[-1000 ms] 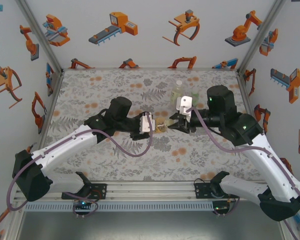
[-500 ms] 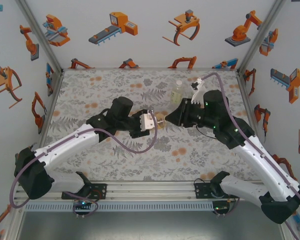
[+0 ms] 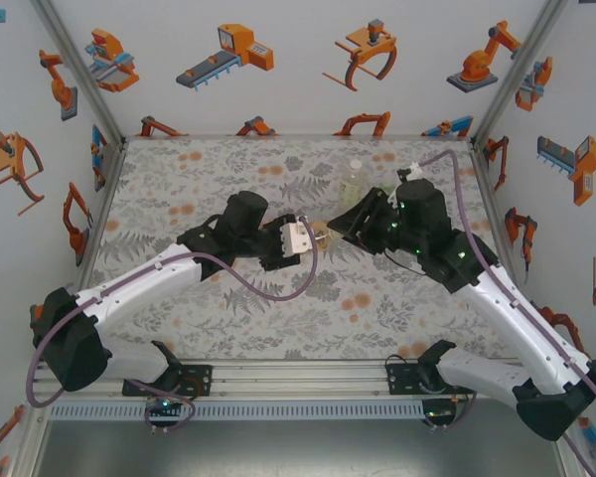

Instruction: Screw on the bottle caps

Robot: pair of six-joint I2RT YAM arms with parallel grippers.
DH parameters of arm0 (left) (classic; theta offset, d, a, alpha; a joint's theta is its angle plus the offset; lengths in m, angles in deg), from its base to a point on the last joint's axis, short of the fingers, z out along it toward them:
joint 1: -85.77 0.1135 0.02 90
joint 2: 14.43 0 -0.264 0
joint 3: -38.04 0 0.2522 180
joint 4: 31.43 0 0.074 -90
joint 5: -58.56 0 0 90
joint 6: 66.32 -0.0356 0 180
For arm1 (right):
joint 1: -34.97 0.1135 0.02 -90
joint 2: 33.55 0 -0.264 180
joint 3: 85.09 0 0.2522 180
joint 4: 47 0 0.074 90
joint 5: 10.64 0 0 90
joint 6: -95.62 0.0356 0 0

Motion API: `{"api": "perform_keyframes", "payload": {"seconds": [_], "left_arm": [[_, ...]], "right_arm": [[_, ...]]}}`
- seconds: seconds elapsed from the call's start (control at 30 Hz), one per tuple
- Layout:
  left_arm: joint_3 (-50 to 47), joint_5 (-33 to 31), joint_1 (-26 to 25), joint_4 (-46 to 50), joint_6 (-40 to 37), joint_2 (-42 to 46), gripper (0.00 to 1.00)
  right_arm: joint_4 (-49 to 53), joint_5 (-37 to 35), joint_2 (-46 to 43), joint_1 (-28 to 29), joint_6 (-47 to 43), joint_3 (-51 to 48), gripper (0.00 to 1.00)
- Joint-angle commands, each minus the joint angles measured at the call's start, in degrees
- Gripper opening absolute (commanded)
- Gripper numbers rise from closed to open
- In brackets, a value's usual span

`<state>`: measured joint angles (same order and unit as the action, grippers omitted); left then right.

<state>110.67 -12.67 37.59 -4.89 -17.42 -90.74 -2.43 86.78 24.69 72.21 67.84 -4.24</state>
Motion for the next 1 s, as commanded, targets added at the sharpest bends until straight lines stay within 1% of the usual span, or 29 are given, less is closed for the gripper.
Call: {"api": "perform_keyframes", "payload": {"seconds": [0.0, 0.03, 0.1, 0.2, 0.27, 0.37, 0.43, 0.53, 0.63, 0.7, 0.77, 0.97], "left_arm": [[2.0, 4.61, -0.6, -4.22, 0.26, 1.67, 0.0], [2.07, 5.0, -0.6, -3.63, 0.28, 1.81, 0.0], [1.8, 5.62, -0.6, -3.2, 0.41, 2.35, 0.0], [1.67, 7.67, -0.6, -2.06, -0.13, 3.04, 0.0], [1.65, 8.88, -0.6, -0.88, -0.21, 3.59, 0.0], [1.29, 11.54, -0.6, 0.24, -0.65, 4.44, 0.0], [2.02, 13.78, -0.57, 2.94, -1.6, 4.67, 0.0], [2.29, 15.95, -0.6, 4.7, -1.52, 4.92, 0.0], [2.62, 17.18, -0.76, 6.1, -1.81, 4.78, 0.0], [2.73, 17.31, -0.77, 6.37, -1.44, 4.77, 0.0], [2.78, 17.73, -0.77, 6.42, -1.44, 4.6, 0.0], [3.03, 18.17, -0.89, 6.34, -1.17, 4.02, 0.0]], "right_arm": [[2.06, -0.39, -0.68, 0.56, -13.45, 5.32, 0.56], [2.01, -0.4, -1.07, 0.56, -17.64, 6.4, 0.6], [2.06, 0.04, -1.82, 0.56, -26.12, 7.79, 0.65], [1.73, 2.77, -2.95, 0.6, -40.3, 9.25, 0.65], [1.49, 6.38, -3.26, 0.56, -49.38, 10.13, 0.65], [3.32, 17.25, -3.62, 0.56, -67.2, 11.1, 0.64], [6.21, 24.15, -3.75, 0.56, -78.61, 11.76, 0.63], [11.41, 32.64, -3.38, 0.56, -94.37, 12.71, 0.61], [13.04, 34.34, -2.1, 0.56, -100.34, 13.6, 0.6], [14.71, 35.69, -1.01, 0.56, -102.8, 14.56, 0.57], [14.85, 36.04, -0.42, 0.65, -103.22, 14.5, 0.53], [13.69, 36.89, -0.47, 0.65, -103.39, 12.27, 0.46]]}}
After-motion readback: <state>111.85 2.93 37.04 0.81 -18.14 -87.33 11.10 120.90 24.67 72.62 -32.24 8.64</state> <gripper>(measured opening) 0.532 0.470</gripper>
